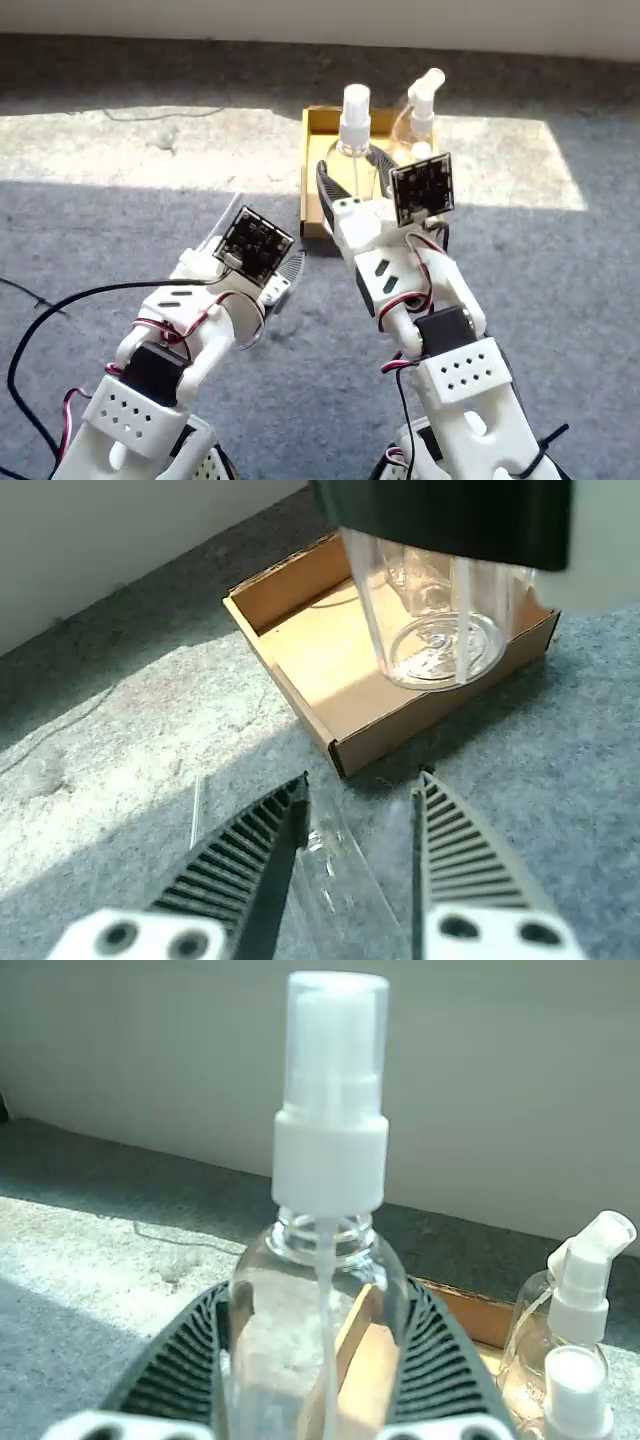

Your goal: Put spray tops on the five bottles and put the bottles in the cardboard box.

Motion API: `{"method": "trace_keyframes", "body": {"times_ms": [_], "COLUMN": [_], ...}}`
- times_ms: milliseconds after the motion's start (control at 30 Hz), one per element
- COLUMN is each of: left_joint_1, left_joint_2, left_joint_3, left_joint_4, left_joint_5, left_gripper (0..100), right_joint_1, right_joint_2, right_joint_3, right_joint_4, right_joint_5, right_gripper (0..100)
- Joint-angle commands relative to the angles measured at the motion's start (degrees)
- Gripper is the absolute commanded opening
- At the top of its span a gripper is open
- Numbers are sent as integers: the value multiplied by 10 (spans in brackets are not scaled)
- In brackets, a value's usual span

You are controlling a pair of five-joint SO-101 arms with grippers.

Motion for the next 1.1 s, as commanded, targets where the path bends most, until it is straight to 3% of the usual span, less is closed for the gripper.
{"method": "trace_keyframes", "body": {"times_ms": [0, 100, 333, 633, 933, 1067], "left_joint_1": [14, 14, 13, 15, 18, 38], "left_joint_2": [-5, -5, -4, -4, -4, -10], "left_joint_3": [15, 32, 34, 34, 34, 46], "left_joint_4": [-55, -84, -96, -107, -105, -104], "left_joint_5": [-3, -3, -3, -2, -2, -2], "left_gripper": [194, 239, 231, 231, 231, 231], "right_joint_1": [-34, -50, -50, -52, -49, -14], "right_joint_2": [3, 3, -10, -188, -204, -126], "right_joint_3": [-49, -50, -50, 5, 64, 49], "right_joint_4": [60, 113, 179, 221, 217, 132], "right_joint_5": [-19, -20, -21, -21, -16, 31], "right_gripper": [5, 5, 5, 5, 5, 5]}}
